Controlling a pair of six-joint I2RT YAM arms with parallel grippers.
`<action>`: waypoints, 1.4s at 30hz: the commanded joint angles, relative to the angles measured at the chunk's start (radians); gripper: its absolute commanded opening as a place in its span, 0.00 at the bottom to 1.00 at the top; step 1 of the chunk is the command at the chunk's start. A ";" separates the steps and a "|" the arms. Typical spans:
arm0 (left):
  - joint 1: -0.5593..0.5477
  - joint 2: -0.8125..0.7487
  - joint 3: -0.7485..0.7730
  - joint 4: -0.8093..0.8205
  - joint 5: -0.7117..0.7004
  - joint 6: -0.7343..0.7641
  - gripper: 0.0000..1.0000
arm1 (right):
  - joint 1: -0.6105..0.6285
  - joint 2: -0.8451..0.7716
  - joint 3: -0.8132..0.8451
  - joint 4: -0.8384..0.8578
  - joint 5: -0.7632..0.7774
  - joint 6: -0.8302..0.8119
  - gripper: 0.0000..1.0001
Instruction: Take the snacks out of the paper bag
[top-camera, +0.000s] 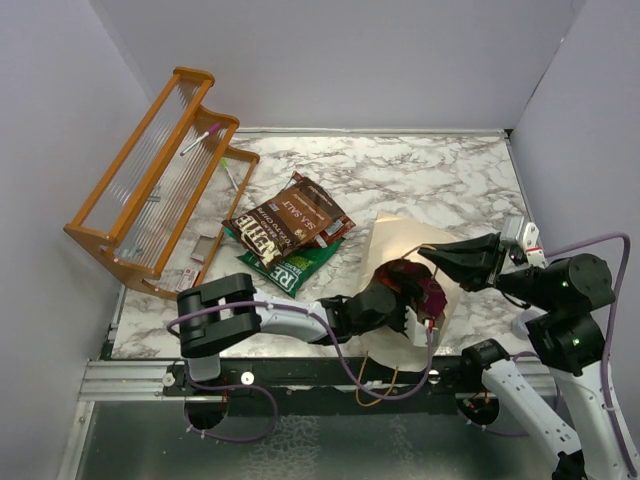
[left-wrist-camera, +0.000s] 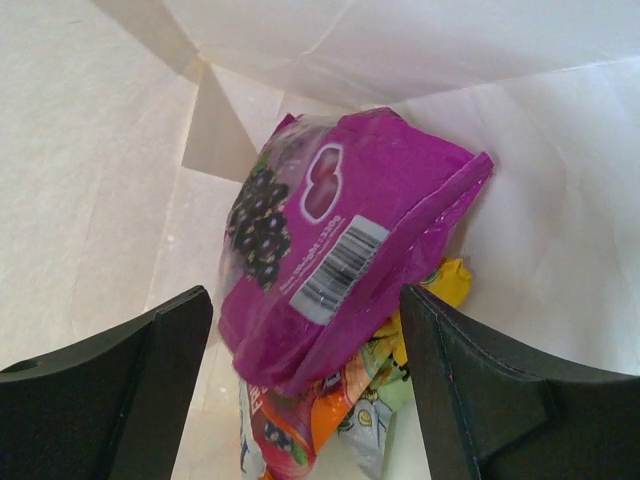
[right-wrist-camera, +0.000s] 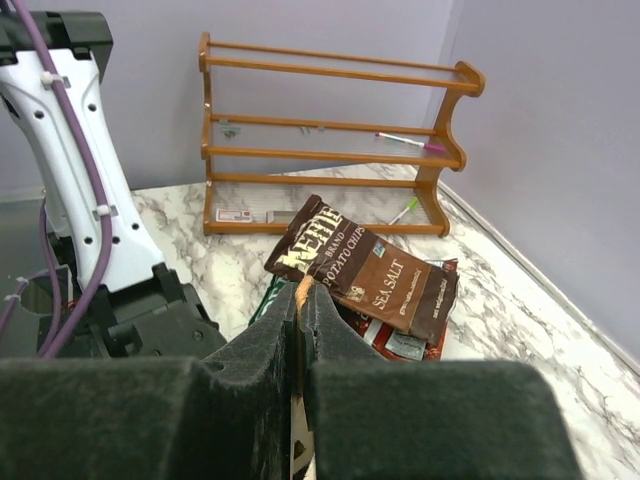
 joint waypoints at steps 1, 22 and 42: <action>0.010 0.077 0.073 -0.037 0.028 0.123 0.78 | 0.000 -0.019 0.055 -0.010 0.032 -0.010 0.02; 0.004 0.027 0.102 -0.114 -0.090 0.120 0.00 | 0.000 -0.041 0.051 -0.039 0.113 0.004 0.02; -0.095 -0.333 0.010 -0.127 -0.109 -0.145 0.00 | 0.000 -0.034 0.028 -0.073 0.301 0.037 0.02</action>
